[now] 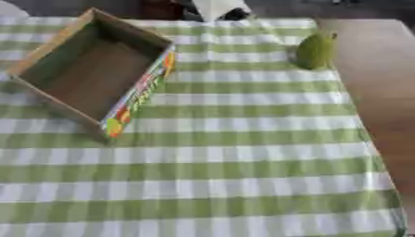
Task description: Pick up objects on the table and place them in the box.
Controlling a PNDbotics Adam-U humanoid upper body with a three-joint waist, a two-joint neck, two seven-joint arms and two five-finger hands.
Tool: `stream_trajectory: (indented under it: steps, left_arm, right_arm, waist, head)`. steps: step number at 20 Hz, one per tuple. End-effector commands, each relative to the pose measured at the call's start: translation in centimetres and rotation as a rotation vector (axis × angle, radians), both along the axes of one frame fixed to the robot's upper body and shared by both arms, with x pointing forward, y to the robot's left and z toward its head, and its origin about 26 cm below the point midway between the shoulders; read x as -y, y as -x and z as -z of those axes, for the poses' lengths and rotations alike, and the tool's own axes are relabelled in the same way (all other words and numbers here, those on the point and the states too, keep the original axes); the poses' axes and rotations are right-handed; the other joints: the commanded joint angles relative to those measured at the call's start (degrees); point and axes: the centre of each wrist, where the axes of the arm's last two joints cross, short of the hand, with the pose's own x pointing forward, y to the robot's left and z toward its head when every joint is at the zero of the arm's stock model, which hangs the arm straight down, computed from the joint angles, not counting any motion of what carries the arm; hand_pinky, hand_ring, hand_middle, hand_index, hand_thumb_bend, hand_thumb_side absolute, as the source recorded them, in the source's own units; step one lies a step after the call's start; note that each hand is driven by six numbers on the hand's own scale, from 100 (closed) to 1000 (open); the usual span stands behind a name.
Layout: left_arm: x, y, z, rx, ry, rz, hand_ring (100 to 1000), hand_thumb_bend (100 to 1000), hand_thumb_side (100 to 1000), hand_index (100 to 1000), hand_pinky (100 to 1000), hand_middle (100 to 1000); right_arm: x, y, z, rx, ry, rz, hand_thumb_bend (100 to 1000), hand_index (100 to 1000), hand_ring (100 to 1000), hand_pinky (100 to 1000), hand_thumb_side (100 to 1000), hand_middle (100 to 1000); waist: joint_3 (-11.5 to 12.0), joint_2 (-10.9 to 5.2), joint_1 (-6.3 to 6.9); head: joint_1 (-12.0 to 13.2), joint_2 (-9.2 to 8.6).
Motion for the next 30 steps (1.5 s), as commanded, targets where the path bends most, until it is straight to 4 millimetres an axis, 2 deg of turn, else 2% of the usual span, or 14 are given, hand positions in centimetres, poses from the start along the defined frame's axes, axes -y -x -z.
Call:
stream_trajectory:
  steps: [1, 9, 15, 26, 28, 30]
  left_arm:
    - [-0.2, 0.3, -0.7, 0.027, -0.01, -0.013, 664, 100, 628, 736, 658, 609]
    - [-0.3, 0.4, -0.6, 0.022, -0.011, -0.016, 664, 100, 628, 736, 658, 609]
    - [-0.2, 0.4, -0.5, 0.017, -0.018, -0.014, 665, 100, 627, 736, 658, 610]
    - [-0.2, 0.4, -0.4, 0.002, -0.03, -0.007, 665, 100, 627, 736, 659, 610]
    - [-0.2, 0.4, -0.4, 0.0, -0.032, -0.006, 665, 100, 627, 736, 659, 610]
    - [-0.2, 0.4, -0.4, -0.003, -0.035, -0.005, 665, 100, 627, 736, 659, 610]
  right_arm:
    - [0.4, 0.6, -1.6, 0.028, 0.034, 0.012, 100, 819, 879, 853, 100, 818]
    - [0.4, 0.5, -2.3, 0.024, 0.082, 0.015, 100, 827, 874, 840, 100, 825]
    - [0.5, -0.1, -3.6, -0.005, 0.194, 0.035, 100, 848, 875, 823, 100, 844]
    - [1.0, -2.8, -6.8, -0.118, 0.4, 0.086, 100, 898, 909, 828, 100, 906]
    - [1.1, -3.7, -6.9, -0.161, 0.435, 0.097, 100, 909, 919, 833, 119, 917]
    - [1.0, -4.7, -7.0, -0.207, 0.47, 0.106, 100, 926, 932, 840, 176, 934]
  waist:
    - [-0.03, -1.29, 0.01]
    - [-0.04, -1.21, -0.13]
    - [0.07, -1.13, -0.3]
    - [0.36, -1.36, -0.97]
    - [0.38, -1.45, -1.02]
    - [0.37, -1.53, -1.03]
  head:
    - [-0.12, 0.53]
    - [-0.58, 0.85]
    - [-0.8, 0.9]
    - [-1.51, 1.25]
    - [-1.55, 1.23]
    - [-1.59, 1.17]
